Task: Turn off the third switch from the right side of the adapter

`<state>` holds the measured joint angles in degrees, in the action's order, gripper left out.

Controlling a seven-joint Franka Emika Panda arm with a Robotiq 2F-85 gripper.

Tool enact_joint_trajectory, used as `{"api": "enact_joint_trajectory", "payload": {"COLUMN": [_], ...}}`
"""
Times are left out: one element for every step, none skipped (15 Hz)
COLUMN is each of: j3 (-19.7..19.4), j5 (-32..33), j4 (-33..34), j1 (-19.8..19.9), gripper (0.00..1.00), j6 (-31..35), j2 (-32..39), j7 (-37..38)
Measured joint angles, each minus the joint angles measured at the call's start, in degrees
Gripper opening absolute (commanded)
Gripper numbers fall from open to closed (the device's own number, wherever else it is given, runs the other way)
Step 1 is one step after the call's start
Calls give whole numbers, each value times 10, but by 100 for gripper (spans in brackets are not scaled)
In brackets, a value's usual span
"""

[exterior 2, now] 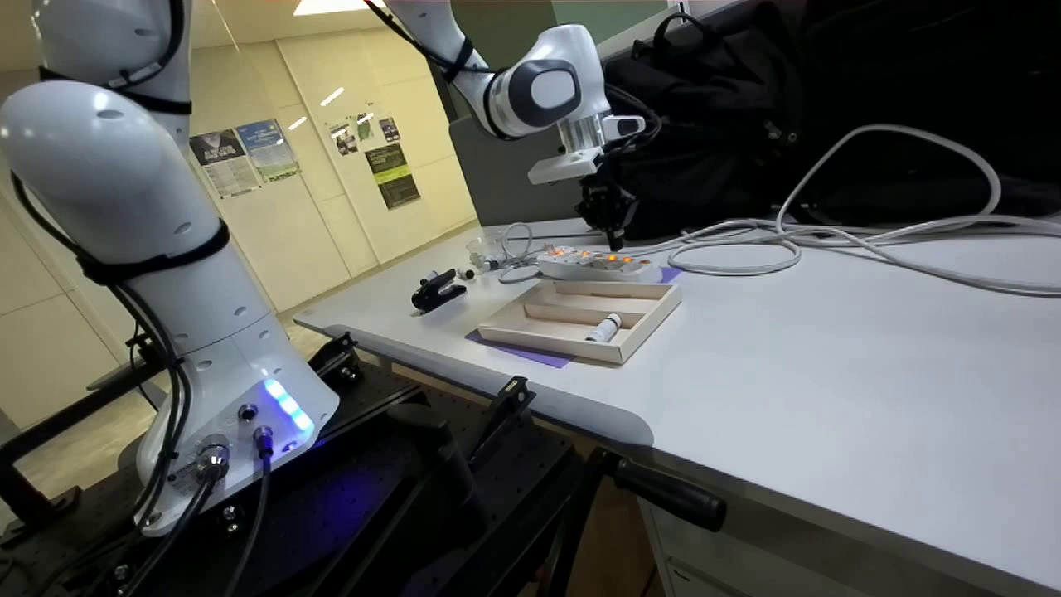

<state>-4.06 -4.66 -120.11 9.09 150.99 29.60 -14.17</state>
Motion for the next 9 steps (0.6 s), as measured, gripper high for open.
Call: {"api": "enact_joint_trajectory", "payload": {"j3": [5,9,14,17,21,24,27,30,33], "j5": [-1,-2,-2,-3,-5,-7,-10,-11,-11], "j4": [0,0,0,0,0,0,0,0,0], "j1": [2,3,5,5,6,7,8,10,11], "gripper": [0,0,0,0,0,0,0,0,0], "j6": [5,11,15,19,25,29,33,36,37], "j2": [3,5,7,8,11,13,15,17,18], "j7": [0,0,0,0,0,0,0,0,0]}}
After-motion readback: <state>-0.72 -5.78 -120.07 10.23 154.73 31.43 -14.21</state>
